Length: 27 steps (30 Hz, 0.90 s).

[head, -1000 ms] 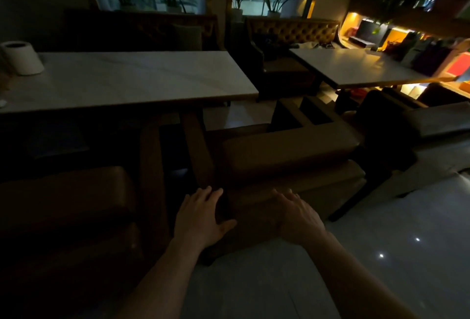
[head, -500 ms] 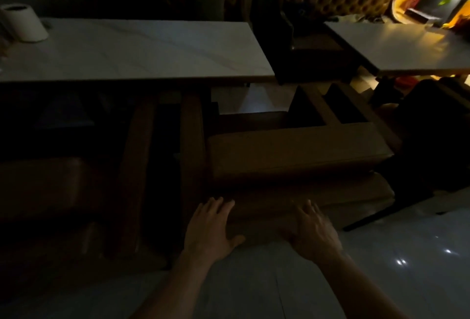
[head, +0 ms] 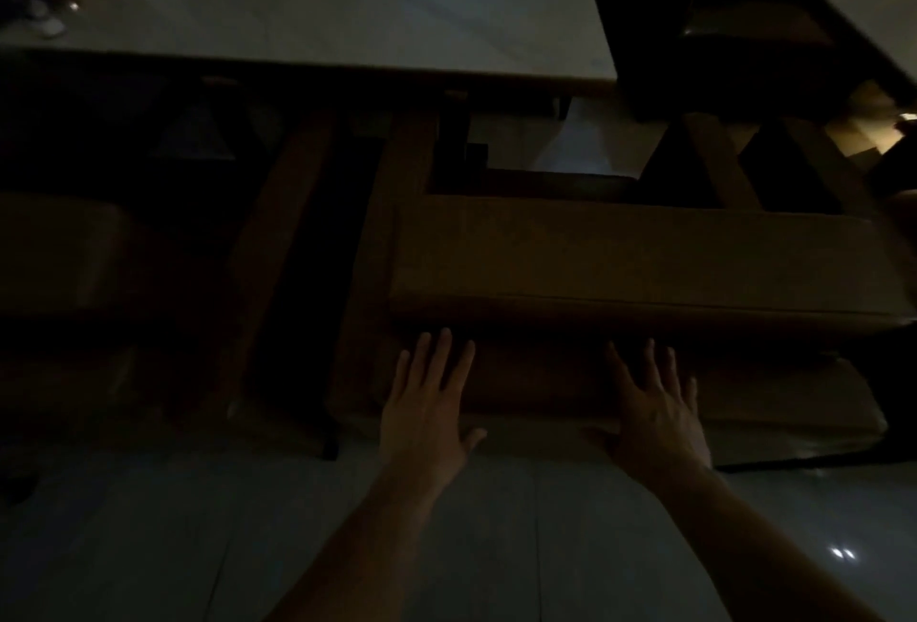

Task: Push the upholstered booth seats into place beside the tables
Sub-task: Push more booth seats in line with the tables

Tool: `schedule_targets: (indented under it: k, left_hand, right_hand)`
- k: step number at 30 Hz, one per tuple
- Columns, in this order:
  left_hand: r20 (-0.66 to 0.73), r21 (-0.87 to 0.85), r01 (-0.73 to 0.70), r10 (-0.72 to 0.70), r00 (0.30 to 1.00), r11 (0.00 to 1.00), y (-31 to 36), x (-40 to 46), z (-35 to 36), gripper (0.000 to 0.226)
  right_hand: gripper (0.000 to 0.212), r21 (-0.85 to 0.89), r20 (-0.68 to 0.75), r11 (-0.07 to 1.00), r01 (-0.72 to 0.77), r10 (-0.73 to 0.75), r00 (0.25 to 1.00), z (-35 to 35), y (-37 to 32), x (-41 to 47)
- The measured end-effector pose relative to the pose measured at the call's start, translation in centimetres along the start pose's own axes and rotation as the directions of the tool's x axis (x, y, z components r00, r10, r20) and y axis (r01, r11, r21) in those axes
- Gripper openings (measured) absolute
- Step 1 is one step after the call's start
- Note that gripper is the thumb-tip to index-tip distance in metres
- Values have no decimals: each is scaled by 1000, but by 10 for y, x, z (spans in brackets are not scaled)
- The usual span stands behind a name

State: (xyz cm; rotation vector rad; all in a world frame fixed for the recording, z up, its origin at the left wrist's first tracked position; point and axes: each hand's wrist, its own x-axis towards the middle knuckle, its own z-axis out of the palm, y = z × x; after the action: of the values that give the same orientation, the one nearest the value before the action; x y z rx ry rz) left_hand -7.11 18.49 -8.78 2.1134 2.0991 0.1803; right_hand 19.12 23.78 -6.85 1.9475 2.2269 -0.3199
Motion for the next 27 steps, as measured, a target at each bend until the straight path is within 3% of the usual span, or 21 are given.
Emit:
schedule_targets:
  k: [7,12,17,27]
  left_hand:
    - [-61,-49,4,-7,998,999,11,15,7,107]
    - [-72,9,2,-2,997,1000,2,16,8,109]
    - [-57,10,41,-40,998,999,6,17,1,96]
    - [-65,-69,54,-59,996,996,8,4,1,95]
  right_hand:
    - [115,44,-91,999,-5,9,996,8,-8,0]
    - [113,-27,-106,1000,0,-3,994,11,-9,1]
    - [105,-97,-166,995,-1,-15,986,19,-12,2]
    - [104,-97,-140,995,-13,0,990,28,-12,-10]
